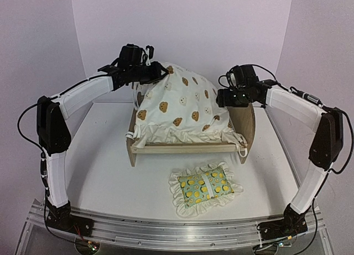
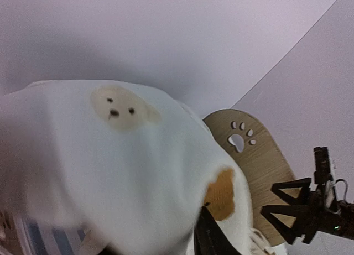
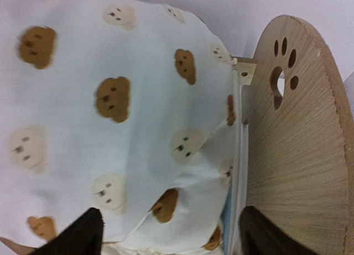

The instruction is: Set up the pet bed

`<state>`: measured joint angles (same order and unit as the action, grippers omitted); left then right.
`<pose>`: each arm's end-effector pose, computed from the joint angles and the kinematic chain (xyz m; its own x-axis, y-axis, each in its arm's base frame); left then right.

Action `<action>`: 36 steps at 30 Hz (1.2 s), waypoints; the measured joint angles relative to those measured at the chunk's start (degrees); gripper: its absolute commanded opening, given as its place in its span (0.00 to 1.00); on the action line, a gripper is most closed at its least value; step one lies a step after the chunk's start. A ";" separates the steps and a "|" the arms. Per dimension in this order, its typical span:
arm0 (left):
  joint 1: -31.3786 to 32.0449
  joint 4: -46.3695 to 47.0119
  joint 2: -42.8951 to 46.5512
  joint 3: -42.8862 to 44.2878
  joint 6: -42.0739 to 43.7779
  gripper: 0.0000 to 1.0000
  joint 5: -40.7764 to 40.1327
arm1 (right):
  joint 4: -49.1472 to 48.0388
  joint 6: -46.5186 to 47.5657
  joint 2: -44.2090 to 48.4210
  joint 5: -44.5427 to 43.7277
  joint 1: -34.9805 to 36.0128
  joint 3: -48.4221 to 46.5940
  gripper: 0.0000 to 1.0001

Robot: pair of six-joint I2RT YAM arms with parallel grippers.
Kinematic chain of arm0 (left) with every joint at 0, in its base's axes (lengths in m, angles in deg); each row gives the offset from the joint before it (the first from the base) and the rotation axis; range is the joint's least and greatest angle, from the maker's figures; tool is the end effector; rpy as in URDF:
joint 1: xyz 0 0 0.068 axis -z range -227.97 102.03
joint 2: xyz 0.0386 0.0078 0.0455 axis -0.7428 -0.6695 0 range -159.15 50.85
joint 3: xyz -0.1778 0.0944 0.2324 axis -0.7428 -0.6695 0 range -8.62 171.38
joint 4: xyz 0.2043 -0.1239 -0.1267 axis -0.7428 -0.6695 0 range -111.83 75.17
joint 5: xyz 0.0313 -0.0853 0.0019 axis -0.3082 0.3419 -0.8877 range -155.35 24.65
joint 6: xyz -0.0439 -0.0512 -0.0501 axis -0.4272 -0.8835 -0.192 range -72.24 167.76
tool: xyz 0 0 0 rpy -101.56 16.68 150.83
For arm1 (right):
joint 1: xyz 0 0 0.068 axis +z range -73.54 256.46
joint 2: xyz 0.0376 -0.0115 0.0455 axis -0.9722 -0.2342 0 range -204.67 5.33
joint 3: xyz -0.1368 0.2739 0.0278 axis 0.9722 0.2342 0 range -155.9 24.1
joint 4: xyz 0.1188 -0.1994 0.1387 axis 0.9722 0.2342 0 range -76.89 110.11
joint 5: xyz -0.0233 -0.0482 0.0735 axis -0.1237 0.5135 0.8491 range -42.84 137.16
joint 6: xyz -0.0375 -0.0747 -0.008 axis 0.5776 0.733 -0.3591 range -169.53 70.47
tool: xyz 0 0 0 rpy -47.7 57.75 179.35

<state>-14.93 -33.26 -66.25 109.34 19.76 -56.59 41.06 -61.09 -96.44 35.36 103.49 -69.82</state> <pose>0.4550 -0.3093 0.3997 -0.5337 -0.2064 -0.8201 0.4644 0.7389 -0.4882 0.4165 0.1954 0.3461 -0.5699 -0.0707 -0.8186 -0.1869 0.9813 0.0454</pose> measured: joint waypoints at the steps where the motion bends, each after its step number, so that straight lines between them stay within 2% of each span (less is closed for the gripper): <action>1: -0.02 -0.86 -0.68 0.70 0.27 0.72 -0.41 | 0.85 -0.46 0.00 1.10 0.08 -0.81 0.98; 4: -0.31 -3.52 -1.39 0.96 0.71 0.85 -1.96 | 2.74 -1.56 0.30 2.75 1.28 -3.33 0.98; 6: -0.41 -4.91 -1.38 0.96 1.13 0.97 -2.97 | 3.54 -2.14 0.97 3.25 3.69 -4.74 0.98; 7: -0.44 -5.38 -1.37 1.04 1.53 0.99 -3.42 | 3.80 -2.25 1.27 3.37 5.37 -5.36 0.98; 13: -0.42 -10.68 -0.23 1.65 4.10 0.99 -9.36 | 3.86 -5.29 1.36 5.23 17.79 -6.63 0.98; 16: -0.42 -13.78 2.60 1.07 5.72 1.00 -13.59 | 3.92 -6.54 -0.93 5.53 21.00 -7.50 0.98; 23: -0.44 -16.20 19.98 -10.00 7.28 0.99 -21.98 | 4.49 -7.60 -12.22 3.40 20.73 -14.20 0.98; 28: -0.44 -15.35 30.48 -20.29 6.78 1.00 -23.51 | 4.92 -8.19 -19.21 3.39 20.37 -21.33 0.98; 31: -0.44 -14.97 35.15 -28.69 5.69 1.00 -22.83 | 5.07 -8.00 -22.22 2.47 20.54 -25.38 0.98; 36: -0.42 -15.35 36.67 -35.24 5.03 1.00 -20.51 | 4.89 -7.21 -26.73 -0.26 20.64 -30.80 0.98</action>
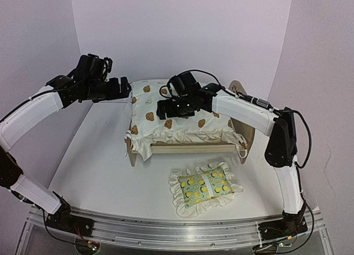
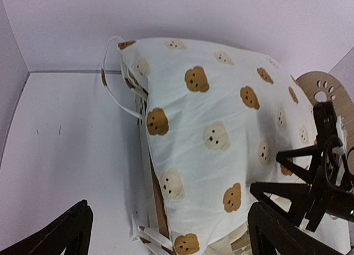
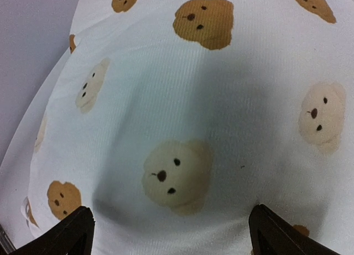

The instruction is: Set up the pet bed

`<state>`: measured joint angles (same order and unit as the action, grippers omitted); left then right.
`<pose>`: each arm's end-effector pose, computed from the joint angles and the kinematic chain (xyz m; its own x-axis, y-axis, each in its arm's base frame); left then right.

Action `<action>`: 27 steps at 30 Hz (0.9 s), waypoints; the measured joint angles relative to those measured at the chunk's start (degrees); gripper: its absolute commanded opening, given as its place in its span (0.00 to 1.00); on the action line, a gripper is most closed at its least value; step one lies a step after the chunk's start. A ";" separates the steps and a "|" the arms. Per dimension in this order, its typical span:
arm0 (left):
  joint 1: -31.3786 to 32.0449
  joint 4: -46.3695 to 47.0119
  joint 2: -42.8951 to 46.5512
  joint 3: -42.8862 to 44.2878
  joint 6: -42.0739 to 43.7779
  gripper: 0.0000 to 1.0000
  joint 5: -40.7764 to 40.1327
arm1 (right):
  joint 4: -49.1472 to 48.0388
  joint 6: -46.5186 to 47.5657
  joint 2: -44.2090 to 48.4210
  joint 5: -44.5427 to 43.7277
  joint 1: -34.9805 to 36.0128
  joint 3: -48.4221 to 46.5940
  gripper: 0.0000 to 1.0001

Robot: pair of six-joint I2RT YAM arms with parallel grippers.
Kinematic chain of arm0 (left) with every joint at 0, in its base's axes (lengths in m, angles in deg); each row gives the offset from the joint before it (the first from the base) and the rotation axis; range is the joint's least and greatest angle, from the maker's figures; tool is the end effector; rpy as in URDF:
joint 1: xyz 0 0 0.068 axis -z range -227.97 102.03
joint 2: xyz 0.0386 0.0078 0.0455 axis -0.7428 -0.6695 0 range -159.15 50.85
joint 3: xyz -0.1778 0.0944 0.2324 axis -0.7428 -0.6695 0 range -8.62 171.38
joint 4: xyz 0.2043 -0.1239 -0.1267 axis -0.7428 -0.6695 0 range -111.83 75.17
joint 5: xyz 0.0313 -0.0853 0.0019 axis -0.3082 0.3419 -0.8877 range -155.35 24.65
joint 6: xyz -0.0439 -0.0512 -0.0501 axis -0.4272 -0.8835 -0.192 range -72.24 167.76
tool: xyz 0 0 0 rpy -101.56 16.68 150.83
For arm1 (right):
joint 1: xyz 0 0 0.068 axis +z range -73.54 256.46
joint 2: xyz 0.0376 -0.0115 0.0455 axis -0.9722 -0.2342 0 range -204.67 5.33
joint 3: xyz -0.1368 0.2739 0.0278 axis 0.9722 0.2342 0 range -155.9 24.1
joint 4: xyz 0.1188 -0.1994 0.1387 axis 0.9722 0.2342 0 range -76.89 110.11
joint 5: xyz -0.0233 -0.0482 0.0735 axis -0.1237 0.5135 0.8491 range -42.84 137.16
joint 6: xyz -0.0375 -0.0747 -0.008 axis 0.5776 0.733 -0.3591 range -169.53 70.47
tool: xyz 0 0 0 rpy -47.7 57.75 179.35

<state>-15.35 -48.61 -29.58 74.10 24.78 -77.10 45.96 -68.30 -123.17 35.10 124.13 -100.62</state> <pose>0.3001 -0.1743 0.4028 -0.5542 -0.0992 -0.8265 0.1795 0.9553 -0.2350 0.4030 0.4195 0.3041 -0.5766 -0.1659 -0.8000 -0.4485 0.8827 0.1402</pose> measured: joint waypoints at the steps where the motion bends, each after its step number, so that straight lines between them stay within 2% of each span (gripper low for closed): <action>1: 0.00 -0.42 0.19 -1.23 -0.10 0.99 0.42 | -0.20 0.14 -0.86 -0.40 0.03 -0.73 0.98; 3: 0.01 -0.66 0.95 -3.37 -0.48 1.00 1.16 | -0.32 0.35 -2.84 -1.42 0.25 -1.85 0.97; 5: 0.05 -0.75 2.23 -5.36 -0.90 1.00 1.56 | -0.53 0.51 -5.06 -2.14 0.41 -2.79 0.87; 6: 0.07 -0.78 2.96 -6.23 -1.05 0.99 1.68 | -0.62 0.64 -6.07 -2.40 0.42 -3.09 0.79; 10: 0.07 -0.78 6.06 -8.79 -1.33 0.98 2.15 | -0.66 0.83 -8.76 -2.97 0.54 -3.41 0.31; 12: 0.06 -0.74 7.07 -9.45 -1.47 0.97 2.34 | -0.67 0.77 -8.95 -3.07 0.60 -3.53 0.13; 14: 0.05 -0.72 7.76 -10.04 -1.61 0.94 2.67 | -0.77 0.88 -8.94 -3.24 0.62 -3.86 0.00; 20: 1.09 -1.00 8.08 -11.19 -2.17 0.86 3.59 | -1.66 2.83 -8.07 -4.98 0.64 -3.91 0.00; 27: 9.76 -1.78 7.84 -11.17 1.07 0.81 0.61 | -1.62 6.83 -3.38 -8.53 0.67 -6.11 0.00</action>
<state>-5.59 -50.39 -21.74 62.93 25.85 -76.49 44.34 -61.47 -126.55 26.57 124.79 -106.74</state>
